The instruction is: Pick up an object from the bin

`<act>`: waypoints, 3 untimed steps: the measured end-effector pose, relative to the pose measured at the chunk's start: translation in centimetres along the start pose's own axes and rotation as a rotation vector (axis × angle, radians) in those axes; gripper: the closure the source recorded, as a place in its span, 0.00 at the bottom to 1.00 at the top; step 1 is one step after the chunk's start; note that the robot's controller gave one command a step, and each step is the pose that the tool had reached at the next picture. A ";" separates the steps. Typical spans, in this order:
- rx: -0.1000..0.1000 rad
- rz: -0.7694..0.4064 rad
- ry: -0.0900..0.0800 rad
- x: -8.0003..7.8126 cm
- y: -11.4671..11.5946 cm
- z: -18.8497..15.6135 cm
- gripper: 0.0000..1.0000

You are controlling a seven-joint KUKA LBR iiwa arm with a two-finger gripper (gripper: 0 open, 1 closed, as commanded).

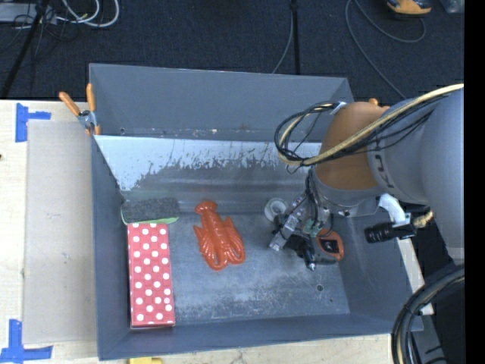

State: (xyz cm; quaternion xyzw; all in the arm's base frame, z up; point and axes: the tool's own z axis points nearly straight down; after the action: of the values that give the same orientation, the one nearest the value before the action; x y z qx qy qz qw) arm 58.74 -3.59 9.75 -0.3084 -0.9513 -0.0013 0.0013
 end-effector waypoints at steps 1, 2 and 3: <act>0.000 -0.001 0.000 0.0 0.0 -0.7 1.00; 0.003 -0.002 0.005 0.1 -0.1 -1.6 1.00; 0.002 -0.002 0.004 0.1 -0.1 -3.0 1.00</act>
Offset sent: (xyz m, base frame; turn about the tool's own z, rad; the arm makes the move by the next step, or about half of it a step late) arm 0.0001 0.0001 0.0558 0.0000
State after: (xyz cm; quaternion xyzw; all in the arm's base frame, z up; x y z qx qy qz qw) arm 58.62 -3.58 12.72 -0.3072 -0.9516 -0.0008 0.0037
